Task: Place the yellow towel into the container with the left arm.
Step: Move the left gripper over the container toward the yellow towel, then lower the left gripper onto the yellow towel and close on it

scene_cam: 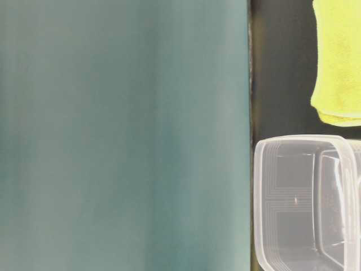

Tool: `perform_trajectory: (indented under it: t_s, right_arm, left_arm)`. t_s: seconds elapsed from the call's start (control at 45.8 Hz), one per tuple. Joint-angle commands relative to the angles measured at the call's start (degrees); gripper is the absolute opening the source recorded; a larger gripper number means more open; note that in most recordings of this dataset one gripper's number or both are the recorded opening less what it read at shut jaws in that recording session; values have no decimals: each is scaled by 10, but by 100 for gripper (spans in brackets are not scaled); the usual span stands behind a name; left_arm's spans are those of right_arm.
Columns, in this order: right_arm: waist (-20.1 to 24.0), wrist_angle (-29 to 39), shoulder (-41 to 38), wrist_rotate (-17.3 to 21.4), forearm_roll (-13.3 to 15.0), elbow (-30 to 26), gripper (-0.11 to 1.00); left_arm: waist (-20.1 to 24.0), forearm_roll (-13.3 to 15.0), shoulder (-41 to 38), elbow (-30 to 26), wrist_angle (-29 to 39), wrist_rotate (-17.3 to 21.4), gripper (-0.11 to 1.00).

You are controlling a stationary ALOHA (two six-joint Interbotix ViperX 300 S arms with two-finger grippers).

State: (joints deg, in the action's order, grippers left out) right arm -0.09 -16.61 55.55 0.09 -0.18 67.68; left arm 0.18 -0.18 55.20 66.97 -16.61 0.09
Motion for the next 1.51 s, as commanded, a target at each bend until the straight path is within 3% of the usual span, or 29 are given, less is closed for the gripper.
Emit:
perform_trajectory:
  t_s: [0.0, 0.087, 0.24, 0.415, 0.524, 0.611, 0.764, 0.808, 0.851, 0.939, 1.135, 1.201, 1.266, 1.484]
  right_arm:
    - [3, -9, -3, 6, -4, -11, 1]
    - [3, -15, -1, 11, -8, -11, 1]
    - [0, -10, 6, 24, -9, -12, 1]
    - [-4, 9, 16, 62, -15, -15, 1]
    - [-6, 46, 27, 66, -15, -17, 3]
    - [-8, 72, 37, 65, -15, -18, 18]
    - [-6, 98, 51, 53, -4, -23, 66]
    - [-6, 98, 56, 45, -4, -24, 76]
    - [-7, 98, 61, 39, -4, -25, 78]
    - [-8, 96, 73, 33, -5, -28, 77]
    - [-8, 97, 119, 32, -4, -32, 77]
    - [-8, 99, 128, 31, -4, -33, 77]
    - [-8, 100, 134, 31, -5, -34, 77]
    - [-8, 100, 137, 30, -5, -33, 77]
  left_arm:
    - [-5, -23, 5, -55, -50, -13, 6]
    - [-2, -23, -19, -82, -32, -14, 0]
    - [-4, -23, -84, -147, 103, -18, 0]
    - [-1, -23, -165, -243, 214, -7, 0]
    - [4, -23, -221, -296, 274, -1, 0]
    - [9, -23, -267, -336, 314, 6, 0]
    - [12, -23, -338, -395, 371, 18, 0]
    - [15, -24, -362, -415, 385, 26, 1]
    - [18, -24, -386, -437, 400, 34, 1]
    - [23, -23, -427, -475, 429, 48, 15]
    - [36, -24, -555, -597, 517, 52, 75]
    - [38, -24, -598, -632, 543, 56, 86]
    - [40, -23, -639, -664, 564, 56, 91]
    - [38, -24, -765, -752, 595, 62, 90]
